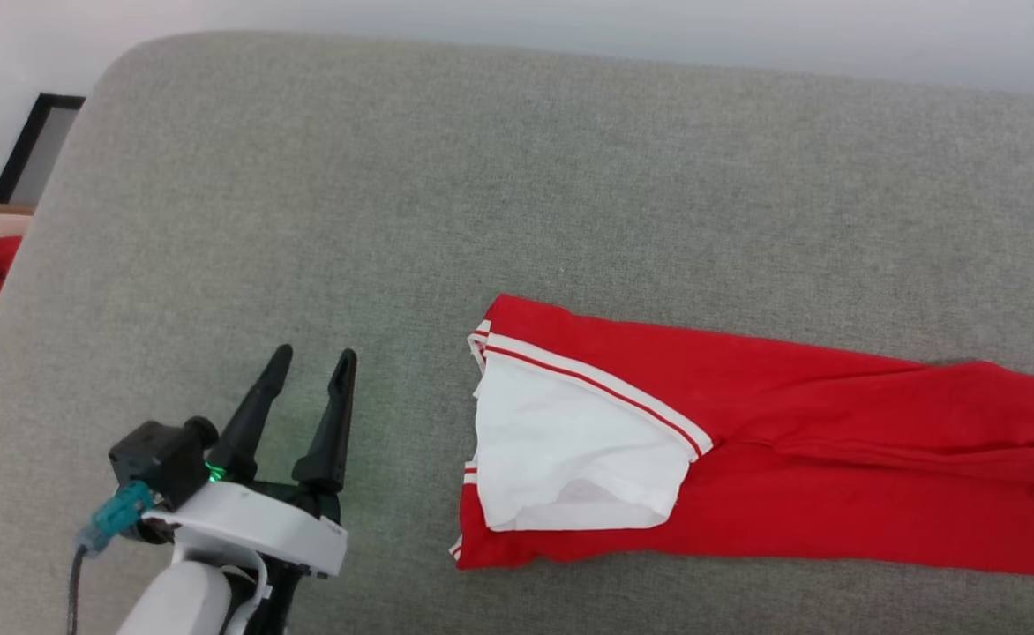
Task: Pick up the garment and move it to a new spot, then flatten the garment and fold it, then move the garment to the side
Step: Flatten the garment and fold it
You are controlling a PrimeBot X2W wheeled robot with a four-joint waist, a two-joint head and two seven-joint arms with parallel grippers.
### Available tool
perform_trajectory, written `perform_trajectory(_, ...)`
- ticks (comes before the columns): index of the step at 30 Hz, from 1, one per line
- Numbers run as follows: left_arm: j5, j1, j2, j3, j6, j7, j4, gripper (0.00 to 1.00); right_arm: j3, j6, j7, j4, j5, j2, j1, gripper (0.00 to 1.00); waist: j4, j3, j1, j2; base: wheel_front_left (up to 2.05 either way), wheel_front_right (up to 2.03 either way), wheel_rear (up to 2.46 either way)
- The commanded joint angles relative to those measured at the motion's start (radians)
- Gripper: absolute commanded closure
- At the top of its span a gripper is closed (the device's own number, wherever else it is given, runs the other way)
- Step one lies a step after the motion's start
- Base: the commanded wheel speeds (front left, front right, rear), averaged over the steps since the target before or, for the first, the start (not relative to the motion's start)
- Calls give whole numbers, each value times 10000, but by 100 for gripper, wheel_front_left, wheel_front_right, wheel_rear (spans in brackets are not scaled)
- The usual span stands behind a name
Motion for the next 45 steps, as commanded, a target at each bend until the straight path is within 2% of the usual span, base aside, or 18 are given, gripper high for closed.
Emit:
perform_trajectory(1, 196, 103, -175, 169, -128, 4, 23, 0, 198, 2, 210, 204, -269, 337, -160, 0, 26, 104, 0, 0, 0, 0, 0)
perform_trajectory(6, 858, 100, -699, 518, -443, 5, 275, 0, 661, 2, 915, 788, -1122, 1261, -623, 0, 84, 342, 0, 0, 0, 0, 0)
perform_trajectory(7, 966, 83, -780, 605, -497, 5, 322, 0, 702, 2, 959, 863, -1290, 1418, -695, 30, 101, 382, 0, 0, 0, 0, 0)
perform_trajectory(9, 1126, 65, -969, 774, -600, 5, 391, 0, 742, 2, 1071, 951, -1543, 1726, -777, 100, 120, 434, 0, 0, 0, 0, 0)
perform_trajectory(13, 1485, 127, -1211, 1096, -713, 5, 516, 0, 489, 5, 1193, 955, -1691, 2028, -745, 100, 89, 470, 0, 0, 0, 0, 0)
perform_trajectory(23, 2017, 397, -1210, 1836, -846, 3, 646, 0, -1369, -55, 448, 1262, -1844, 1444, -719, 100, -430, 382, 0, 0, 0, 0, 0)
perform_trajectory(37, 3218, 797, -1045, 2696, -853, 3, 295, 0, -3471, -6, -65, 1717, -1869, 967, -409, 100, -1101, 374, 0, 0, 0, 0, 0)
perform_trajectory(41, 3379, 857, -1144, 2808, -851, 3, 243, 0, -3849, -6, 32, 1578, -1932, 978, -241, 100, -1164, 311, 0, 0, 0, 0, 0)
perform_trajectory(45, 3381, 836, -1252, 2834, -851, 3, 264, 0, -3887, -4, 305, 912, -2014, 1194, -15, 100, -1151, 207, 0, 0, 0, 0, 0)
